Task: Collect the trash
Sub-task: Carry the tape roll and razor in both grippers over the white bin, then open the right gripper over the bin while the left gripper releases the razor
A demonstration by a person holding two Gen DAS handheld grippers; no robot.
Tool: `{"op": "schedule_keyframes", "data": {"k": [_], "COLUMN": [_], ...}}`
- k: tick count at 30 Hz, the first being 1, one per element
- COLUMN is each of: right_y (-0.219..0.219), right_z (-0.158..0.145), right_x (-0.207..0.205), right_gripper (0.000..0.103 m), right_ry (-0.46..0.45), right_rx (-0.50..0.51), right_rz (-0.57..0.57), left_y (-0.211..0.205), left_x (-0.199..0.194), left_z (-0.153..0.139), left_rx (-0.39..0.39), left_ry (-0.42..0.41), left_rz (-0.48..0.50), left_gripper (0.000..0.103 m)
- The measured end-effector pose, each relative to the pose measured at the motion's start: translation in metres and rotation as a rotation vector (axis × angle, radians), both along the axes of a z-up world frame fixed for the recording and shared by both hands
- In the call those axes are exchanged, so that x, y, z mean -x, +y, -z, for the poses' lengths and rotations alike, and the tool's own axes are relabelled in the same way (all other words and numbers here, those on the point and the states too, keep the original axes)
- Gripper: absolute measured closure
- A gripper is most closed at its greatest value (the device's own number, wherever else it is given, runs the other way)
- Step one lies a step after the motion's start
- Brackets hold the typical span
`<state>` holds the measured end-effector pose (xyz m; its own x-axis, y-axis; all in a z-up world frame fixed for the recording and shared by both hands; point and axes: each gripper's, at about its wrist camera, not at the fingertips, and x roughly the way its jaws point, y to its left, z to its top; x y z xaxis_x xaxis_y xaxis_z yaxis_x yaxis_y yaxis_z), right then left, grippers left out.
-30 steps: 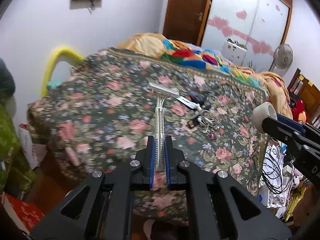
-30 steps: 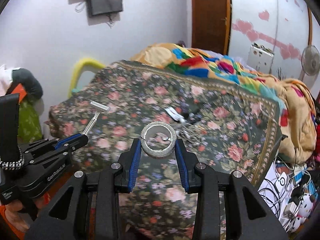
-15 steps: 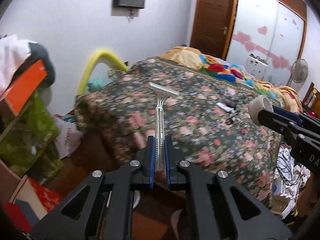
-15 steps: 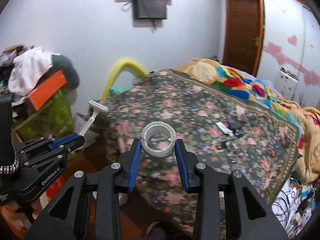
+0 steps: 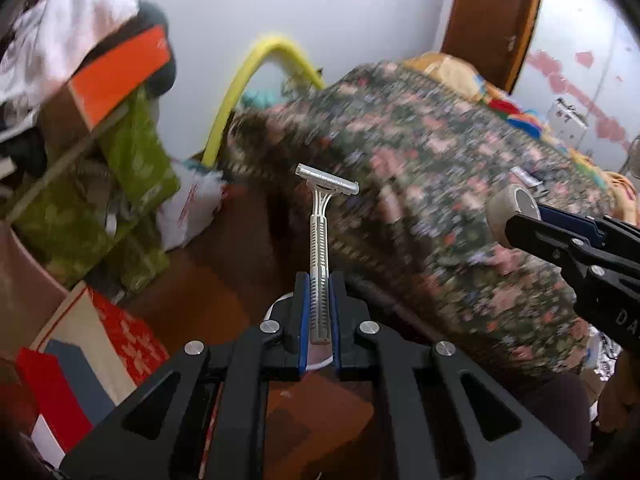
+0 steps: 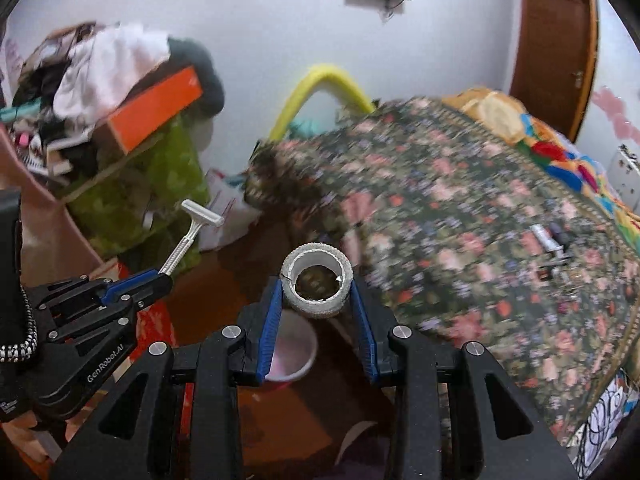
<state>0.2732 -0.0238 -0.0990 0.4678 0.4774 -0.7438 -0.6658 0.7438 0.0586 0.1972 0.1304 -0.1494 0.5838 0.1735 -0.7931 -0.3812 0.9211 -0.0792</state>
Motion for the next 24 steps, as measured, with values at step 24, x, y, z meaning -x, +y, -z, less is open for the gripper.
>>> {"op": "schedule_keyframes", "data": {"k": [24], "right_y": [0.105], "right_z": [0.143], "right_x": [-0.065], "right_gripper": [0.048], "right_ry": [0.381], "right_rx": [0.150], "right_rz": [-0.113], "left_y": [0.075], "left_x": [-0.051], "left_z": [0.141], "left_rx": [0.234], "left_ry": [0.271], "left_rz": [-0.144], "left_gripper": [0.071]}}
